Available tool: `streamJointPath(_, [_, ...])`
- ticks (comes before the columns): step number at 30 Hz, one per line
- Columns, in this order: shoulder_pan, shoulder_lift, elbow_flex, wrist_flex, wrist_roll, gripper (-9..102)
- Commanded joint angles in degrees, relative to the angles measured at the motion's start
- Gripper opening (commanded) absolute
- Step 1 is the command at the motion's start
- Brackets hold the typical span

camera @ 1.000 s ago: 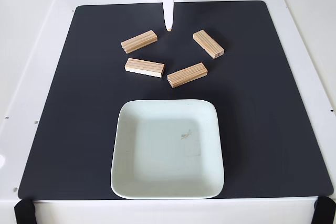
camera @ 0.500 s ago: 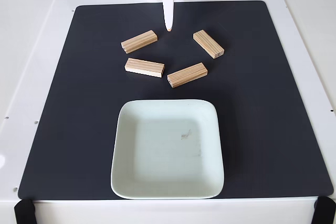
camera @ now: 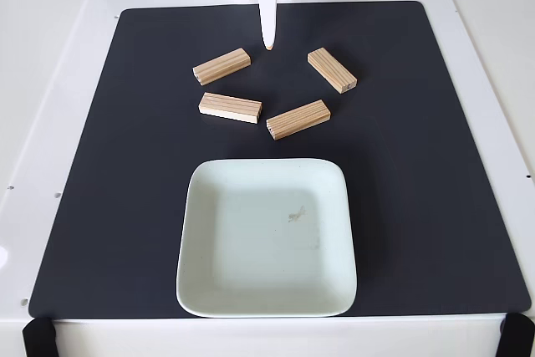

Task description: Pick up the wooden block and place them on the plate.

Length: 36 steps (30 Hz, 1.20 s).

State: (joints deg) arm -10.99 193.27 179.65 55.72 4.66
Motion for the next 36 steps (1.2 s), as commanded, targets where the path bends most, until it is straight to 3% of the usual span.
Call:
streamJointPath(1, [0.53, -0.26, -1.93, -0.79, 0.09, 0])
streamJointPath(17, [0.97, -1.14, -8.17, 0.00, 0.35, 0])
streamJointPath(24, [0.97, -16.35, -22.32, 0.88, 0.44, 0])
streamJointPath(36, [1.05, -54.84, -71.46, 29.53, 0.44, 0])
